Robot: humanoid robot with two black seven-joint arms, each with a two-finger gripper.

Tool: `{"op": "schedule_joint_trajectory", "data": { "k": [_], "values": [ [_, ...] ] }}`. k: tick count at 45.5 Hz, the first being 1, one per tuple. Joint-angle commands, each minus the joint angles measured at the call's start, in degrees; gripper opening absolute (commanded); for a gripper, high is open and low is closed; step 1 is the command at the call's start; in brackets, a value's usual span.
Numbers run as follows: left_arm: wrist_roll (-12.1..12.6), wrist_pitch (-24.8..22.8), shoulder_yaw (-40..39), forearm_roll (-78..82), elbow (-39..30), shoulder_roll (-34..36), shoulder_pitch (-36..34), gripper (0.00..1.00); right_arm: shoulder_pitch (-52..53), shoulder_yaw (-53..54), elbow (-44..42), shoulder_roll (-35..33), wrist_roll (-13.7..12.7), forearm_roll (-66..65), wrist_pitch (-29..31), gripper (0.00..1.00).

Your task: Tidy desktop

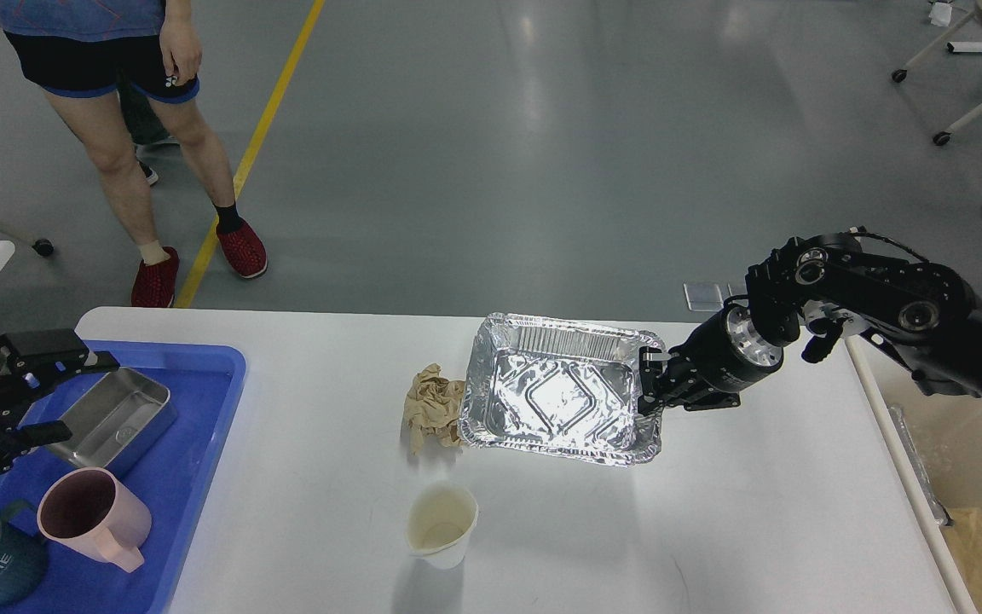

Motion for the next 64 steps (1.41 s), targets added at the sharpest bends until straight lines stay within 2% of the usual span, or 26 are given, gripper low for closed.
{"op": "schedule_joint_trajectory", "data": {
  "k": [1,13,30,34,45,55,64],
  "values": [
    [0.02,0.08,0.00,0.00,0.00,-0.25,0.00,0.97,-0.09,0.03,-0.01,-0.01,-0.06,0.00,-0.11,0.00],
    [0.89,0.43,0.00,2.46,0.18,-3.15,-1.05,0.97,-0.35,-0.06,0.08,-0.01,0.03,0.00,-0.20,0.00],
    [3.44,0.70,1.05,8.78,1.05,-17.47,-5.44,0.97,-0.44,0.03,-0.01,0.08,0.03,0.00,-0.20,0.00],
    [3.53,0.79,4.74,10.10,1.58,-21.07,-8.51,0.97,-0.61,0.03,-0.01,-0.01,0.03,0.00,-0.20,0.00],
    [3.62,4.30,21.96,10.63,5.62,-31.18,-19.77,0.97,-0.88,0.03,-0.01,-0.01,0.03,0.00,-0.29,0.00],
    [4.41,4.65,29.62,10.63,7.21,-37.07,-26.10,0.96,-1.58,0.03,-0.01,-0.10,0.03,0.00,-0.37,0.00],
    [4.76,4.65,34.81,10.63,7.21,-39.27,-28.83,0.96,-1.67,0.12,-0.10,-0.01,0.03,-0.09,-0.37,0.00]
  ]
}}
